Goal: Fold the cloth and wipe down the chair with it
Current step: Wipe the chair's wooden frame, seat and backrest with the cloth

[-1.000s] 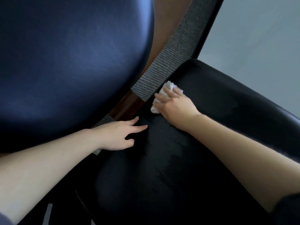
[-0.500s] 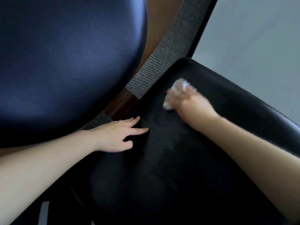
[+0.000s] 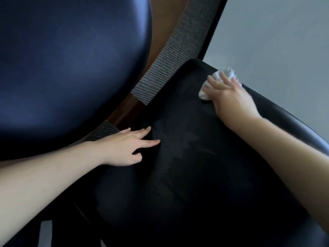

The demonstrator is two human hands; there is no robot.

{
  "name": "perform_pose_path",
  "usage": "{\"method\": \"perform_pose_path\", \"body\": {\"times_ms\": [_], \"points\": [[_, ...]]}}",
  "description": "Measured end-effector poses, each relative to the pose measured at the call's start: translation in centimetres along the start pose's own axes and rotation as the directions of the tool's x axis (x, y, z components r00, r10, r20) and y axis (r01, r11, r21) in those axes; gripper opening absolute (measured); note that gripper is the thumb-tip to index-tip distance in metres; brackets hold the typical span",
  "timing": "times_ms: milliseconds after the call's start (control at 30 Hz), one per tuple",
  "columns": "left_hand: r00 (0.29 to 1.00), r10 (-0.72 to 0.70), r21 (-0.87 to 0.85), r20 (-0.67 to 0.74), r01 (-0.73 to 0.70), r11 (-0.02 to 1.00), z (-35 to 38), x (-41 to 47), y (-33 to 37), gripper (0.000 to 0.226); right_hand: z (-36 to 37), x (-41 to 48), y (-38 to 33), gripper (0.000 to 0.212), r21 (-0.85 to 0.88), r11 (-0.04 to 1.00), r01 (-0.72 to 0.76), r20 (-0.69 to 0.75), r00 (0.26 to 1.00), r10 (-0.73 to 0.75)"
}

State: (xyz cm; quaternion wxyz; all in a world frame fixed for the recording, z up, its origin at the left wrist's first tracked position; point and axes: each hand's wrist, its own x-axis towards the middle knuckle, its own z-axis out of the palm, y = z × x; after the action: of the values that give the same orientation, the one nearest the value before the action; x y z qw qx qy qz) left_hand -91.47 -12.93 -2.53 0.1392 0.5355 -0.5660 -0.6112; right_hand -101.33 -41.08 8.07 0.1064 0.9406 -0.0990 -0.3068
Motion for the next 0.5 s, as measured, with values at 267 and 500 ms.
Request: {"method": "perform_pose_path", "body": {"times_ms": [267,500], "points": [[1.000,-0.013,0.035,0.014,0.013,0.999,-0.1,-0.5,1.1,0.072,0.8,-4.9,-1.3,0.036,0.054,0.998,0.035,0.020,0.999,-0.036],[0.999,-0.029,0.058,0.019,0.027,0.998,0.7,-1.2,1.4,0.072,1.4,-11.3,-8.1,0.051,0.031,0.992,0.121,0.089,0.988,-0.124]]}}
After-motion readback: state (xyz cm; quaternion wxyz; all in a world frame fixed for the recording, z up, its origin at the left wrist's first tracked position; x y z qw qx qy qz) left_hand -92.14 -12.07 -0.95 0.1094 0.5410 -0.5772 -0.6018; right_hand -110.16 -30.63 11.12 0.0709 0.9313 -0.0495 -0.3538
